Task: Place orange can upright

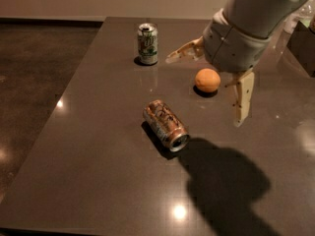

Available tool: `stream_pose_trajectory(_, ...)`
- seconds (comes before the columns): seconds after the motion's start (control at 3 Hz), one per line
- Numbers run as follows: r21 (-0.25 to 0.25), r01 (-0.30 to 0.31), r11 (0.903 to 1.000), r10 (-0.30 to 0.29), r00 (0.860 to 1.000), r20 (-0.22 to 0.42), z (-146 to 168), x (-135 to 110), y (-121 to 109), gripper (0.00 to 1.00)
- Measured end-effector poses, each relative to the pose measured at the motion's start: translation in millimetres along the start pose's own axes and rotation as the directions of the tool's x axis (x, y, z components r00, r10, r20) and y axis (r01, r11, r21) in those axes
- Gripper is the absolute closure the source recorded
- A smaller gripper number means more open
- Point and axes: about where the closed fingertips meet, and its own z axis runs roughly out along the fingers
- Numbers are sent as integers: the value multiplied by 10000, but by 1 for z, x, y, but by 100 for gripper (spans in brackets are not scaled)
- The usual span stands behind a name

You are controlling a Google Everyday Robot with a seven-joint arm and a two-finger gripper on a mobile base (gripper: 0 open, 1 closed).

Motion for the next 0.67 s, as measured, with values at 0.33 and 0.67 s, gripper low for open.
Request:
stream_pose_trajectory(0.33,-468,1857,9815,-1835,9819,476,12,-15,1,0)
stream_pose_trajectory(0.67,-568,3474,9360,-3444,9371,569,24,-32,2,0)
